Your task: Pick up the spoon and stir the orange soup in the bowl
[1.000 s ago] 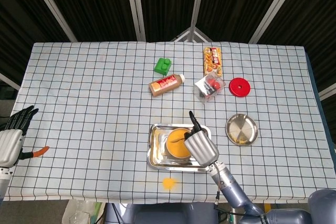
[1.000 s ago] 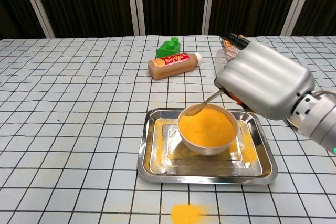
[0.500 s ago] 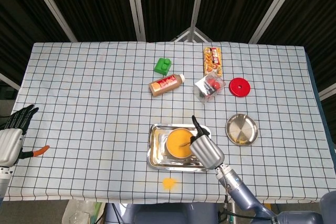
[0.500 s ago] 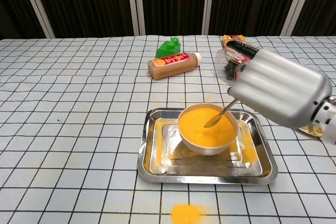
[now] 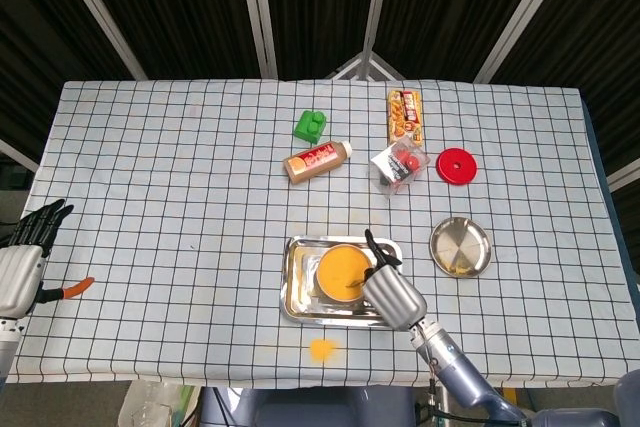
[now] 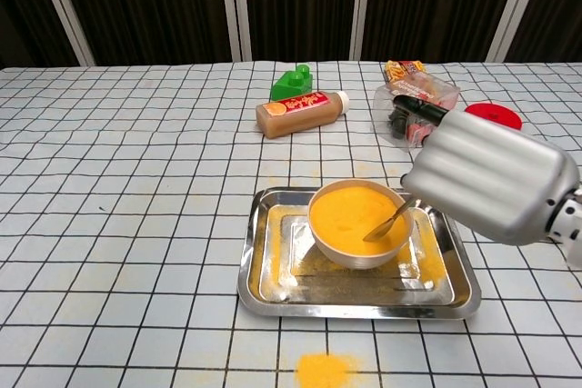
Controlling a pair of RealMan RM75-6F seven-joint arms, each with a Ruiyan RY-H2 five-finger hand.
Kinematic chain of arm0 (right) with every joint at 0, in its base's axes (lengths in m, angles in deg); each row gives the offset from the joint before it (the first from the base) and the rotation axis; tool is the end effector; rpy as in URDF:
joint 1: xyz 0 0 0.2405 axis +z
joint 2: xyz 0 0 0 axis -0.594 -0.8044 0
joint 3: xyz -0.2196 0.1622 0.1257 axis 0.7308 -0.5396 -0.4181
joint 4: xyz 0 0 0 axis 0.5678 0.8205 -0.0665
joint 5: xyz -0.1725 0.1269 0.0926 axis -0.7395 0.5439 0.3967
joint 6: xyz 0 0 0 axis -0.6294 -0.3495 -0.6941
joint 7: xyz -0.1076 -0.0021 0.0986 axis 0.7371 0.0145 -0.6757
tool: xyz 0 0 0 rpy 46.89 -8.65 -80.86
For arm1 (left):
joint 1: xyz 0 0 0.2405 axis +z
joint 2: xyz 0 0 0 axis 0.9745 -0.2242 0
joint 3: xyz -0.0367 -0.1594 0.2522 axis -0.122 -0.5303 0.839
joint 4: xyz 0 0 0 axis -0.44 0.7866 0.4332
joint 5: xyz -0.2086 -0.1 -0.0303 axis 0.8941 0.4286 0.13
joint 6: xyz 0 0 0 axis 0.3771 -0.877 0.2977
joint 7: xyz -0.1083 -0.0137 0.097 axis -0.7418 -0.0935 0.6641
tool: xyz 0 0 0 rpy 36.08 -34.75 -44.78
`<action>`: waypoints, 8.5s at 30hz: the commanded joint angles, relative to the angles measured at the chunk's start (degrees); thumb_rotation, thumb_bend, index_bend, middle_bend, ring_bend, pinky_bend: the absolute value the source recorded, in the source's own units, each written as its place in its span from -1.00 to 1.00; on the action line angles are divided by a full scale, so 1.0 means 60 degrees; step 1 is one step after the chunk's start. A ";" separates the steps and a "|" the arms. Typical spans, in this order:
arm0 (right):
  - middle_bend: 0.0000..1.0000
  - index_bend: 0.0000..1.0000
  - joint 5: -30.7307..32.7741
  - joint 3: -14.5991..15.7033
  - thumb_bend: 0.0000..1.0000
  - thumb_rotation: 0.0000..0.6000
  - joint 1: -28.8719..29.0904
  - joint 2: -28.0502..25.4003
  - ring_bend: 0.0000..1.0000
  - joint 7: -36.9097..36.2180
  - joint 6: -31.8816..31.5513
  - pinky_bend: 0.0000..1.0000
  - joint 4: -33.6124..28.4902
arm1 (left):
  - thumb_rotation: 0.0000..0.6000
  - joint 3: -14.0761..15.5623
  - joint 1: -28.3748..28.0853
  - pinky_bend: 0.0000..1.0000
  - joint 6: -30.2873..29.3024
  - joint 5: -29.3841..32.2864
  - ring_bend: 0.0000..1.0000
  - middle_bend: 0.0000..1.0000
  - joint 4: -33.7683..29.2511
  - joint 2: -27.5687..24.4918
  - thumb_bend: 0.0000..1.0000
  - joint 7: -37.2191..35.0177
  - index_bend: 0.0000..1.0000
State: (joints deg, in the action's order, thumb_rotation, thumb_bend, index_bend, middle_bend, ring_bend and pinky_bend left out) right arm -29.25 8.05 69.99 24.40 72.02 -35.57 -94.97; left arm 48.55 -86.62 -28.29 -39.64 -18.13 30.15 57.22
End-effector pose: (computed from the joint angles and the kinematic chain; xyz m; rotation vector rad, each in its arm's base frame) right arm -0.1758 -0.2587 -0.0454 1.9878 0.2082 0.4978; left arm -0.3435 0.2217 0.1534 -1.3753 -1.0345 -1.0168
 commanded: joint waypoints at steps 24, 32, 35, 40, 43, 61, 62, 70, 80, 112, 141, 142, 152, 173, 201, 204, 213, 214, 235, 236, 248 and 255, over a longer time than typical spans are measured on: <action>0.64 0.96 0.0531 -0.0850 1.00 1.00 0.0035 0.0359 0.11 0.0091 0.0072 -1.00 0.0179 | 1.00 -0.0002 -0.0001 -1.00 0.0067 0.0082 -1.00 -1.00 0.0003 -0.0028 -1.00 -0.0115 -1.00; 0.64 0.96 0.0332 -0.0529 1.00 1.00 -0.0247 -0.0030 0.11 0.0157 -0.0178 -1.00 -0.0310 | 1.00 0.0012 -0.0004 -1.00 0.0062 0.0054 -1.00 -1.00 0.0009 -0.0007 -1.00 -0.0071 -1.00; 0.64 0.96 0.0363 -0.0501 1.00 1.00 -0.0308 -0.0070 0.11 0.0188 -0.0194 -1.00 -0.0357 | 1.00 0.0014 0.0001 -1.00 0.0049 0.0051 -1.00 -1.00 0.0004 0.0002 -1.00 -0.0053 -1.00; 0.64 0.96 0.0390 -0.0472 1.00 1.00 -0.0350 -0.0067 0.11 0.0207 -0.0141 -1.00 -0.0355 | 1.00 0.0009 -0.0002 -1.00 0.0052 0.0062 -1.00 -1.00 0.0018 0.0017 -1.00 -0.0040 -1.00; 0.64 0.96 0.0462 -0.0464 1.00 1.00 -0.0364 -0.0003 0.11 0.0187 -0.0061 -1.00 -0.0276 | 1.00 0.0008 -0.0008 -1.00 0.0071 0.0080 -1.00 -1.00 0.0028 0.0019 -1.00 -0.0040 -1.00; 0.64 0.96 0.0845 -0.0988 1.00 1.00 -0.0151 0.0851 0.13 0.0121 0.0228 -1.00 0.0438 | 1.00 -0.0021 -0.0010 -1.00 0.0111 0.0165 -1.00 -1.00 0.0073 -0.0003 -1.00 -0.0115 -1.00; 0.64 0.96 0.0860 -0.1046 1.00 1.00 -0.0129 0.0872 0.13 0.0115 0.0221 -1.00 0.0446 | 1.00 -0.0024 -0.0012 -1.00 0.0115 0.0172 -1.00 -1.00 0.0078 -0.0003 -1.00 -0.0115 -1.00; 0.64 0.96 0.0897 -0.1264 1.00 1.00 -0.0045 0.0777 0.13 0.0192 0.0140 -1.00 0.0351 | 1.00 -0.0016 -0.0018 -1.00 0.0141 0.0181 -1.00 -1.00 0.0082 0.0009 -1.00 -0.0096 -1.00; 0.64 0.96 0.0877 -0.1303 1.00 1.00 -0.0088 0.0332 0.13 0.0317 -0.0036 -1.00 -0.0063 | 1.00 -0.0004 -0.0008 -1.00 0.0115 0.0155 -1.00 -1.00 0.0037 0.0023 -1.00 -0.0076 -1.00; 0.64 0.96 0.0703 -0.0730 1.00 1.00 -0.0145 0.0407 0.13 0.0113 0.0012 -1.00 -0.0342 | 1.00 0.0012 -0.0022 -1.00 0.0130 0.0126 -1.00 -1.00 0.0052 0.0046 -1.00 -0.0027 -1.00; 0.64 0.96 0.1199 -0.1080 1.00 1.00 -0.0108 0.1014 0.13 -0.0622 0.0150 -1.00 0.0934 | 1.00 0.0030 -0.0001 -1.00 0.0120 0.0165 -1.00 -1.00 0.0065 0.0099 -1.00 0.0119 -1.00; 0.64 0.96 0.1199 -0.1051 1.00 1.00 -0.0117 0.1005 0.13 -0.0620 0.0157 -1.00 0.0891 | 1.00 0.0028 0.0001 -1.00 0.0114 0.0164 -1.00 -1.00 0.0064 0.0100 -1.00 0.0126 -1.00; 0.64 0.96 0.0947 -0.0775 1.00 1.00 -0.0184 0.0799 0.13 -0.0471 0.0089 -1.00 0.0232 | 1.00 0.0013 0.0007 -1.00 0.0082 0.0156 -1.00 -1.00 0.0064 0.0106 -1.00 0.0117 -1.00; 0.64 0.96 0.0456 -0.0686 1.00 1.00 -0.0417 0.0252 0.13 -0.0493 -0.0338 -1.00 -0.0358 | 1.00 -0.0001 -0.0011 -1.00 0.0091 0.0132 -1.00 -1.00 0.0077 0.0107 -1.00 0.0050 -1.00; 0.64 0.96 0.0807 -0.0578 1.00 1.00 -0.0615 0.0825 0.13 -0.0451 0.0014 -1.00 -0.0029 | 1.00 -0.0025 -0.0006 -1.00 0.0120 0.0203 -1.00 -1.00 0.0064 0.0065 -1.00 -0.0031 -1.00; 0.64 0.96 0.0953 -0.0699 1.00 1.00 -0.0576 0.0975 0.13 -0.0484 0.0091 -1.00 0.0251 | 1.00 -0.0027 -0.0004 -1.00 0.0116 0.0202 -1.00 -1.00 0.0064 0.0057 -1.00 -0.0041 -1.00; 0.64 0.96 0.1041 -0.1170 1.00 1.00 -0.0420 0.1120 0.13 -0.0774 0.0041 -1.00 0.0549 | 1.00 -0.0014 -0.0025 -1.00 0.0183 0.0208 -1.00 -1.00 0.0083 0.0049 -1.00 -0.0073 -1.00; 0.64 0.96 0.1041 -0.1195 1.00 1.00 -0.0413 0.1104 0.13 -0.0799 0.0033 -1.00 0.0533 | 1.00 -0.0015 -0.0025 -1.00 0.0177 0.0203 -1.00 -1.00 0.0084 0.0050 -1.00 -0.0070 -1.00; 0.64 0.96 0.0905 -0.1195 1.00 1.00 -0.0468 0.0455 0.13 -0.0791 -0.0167 -1.00 -0.0376 | 1.00 -0.0011 -0.0020 -1.00 0.0180 0.0222 -1.00 -1.00 0.0076 0.0058 -1.00 -0.0017 -1.00; 0.64 0.96 0.0921 -0.1236 1.00 1.00 -0.0449 0.0469 0.13 -0.0768 -0.0171 -1.00 -0.0402 | 1.00 -0.0013 -0.0020 -1.00 0.0176 0.0222 -1.00 -1.00 0.0075 0.0061 -1.00 -0.0016 -1.00; 0.64 0.96 0.1521 -0.1202 1.00 1.00 -0.0436 0.0409 0.13 -0.0215 -0.0043 -1.00 -0.0679 | 1.00 -0.0047 -0.0038 -1.00 0.0220 0.0292 -1.00 -1.00 0.0094 0.0057 -1.00 -0.0064 -1.00; 0.64 0.96 0.1857 -0.1306 1.00 1.00 -0.0623 0.0356 0.13 -0.0882 -0.0232 -1.00 -0.0905 | 1.00 -0.0053 -0.0038 -1.00 0.0220 0.0305 -1.00 -1.00 0.0078 0.0063 -1.00 -0.0055 -1.00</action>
State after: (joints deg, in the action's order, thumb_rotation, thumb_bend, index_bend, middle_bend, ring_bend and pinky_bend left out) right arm -18.88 0.40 66.72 26.82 68.15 -36.46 -99.77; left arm 48.24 -86.85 -26.96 -37.81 -17.66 30.53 56.89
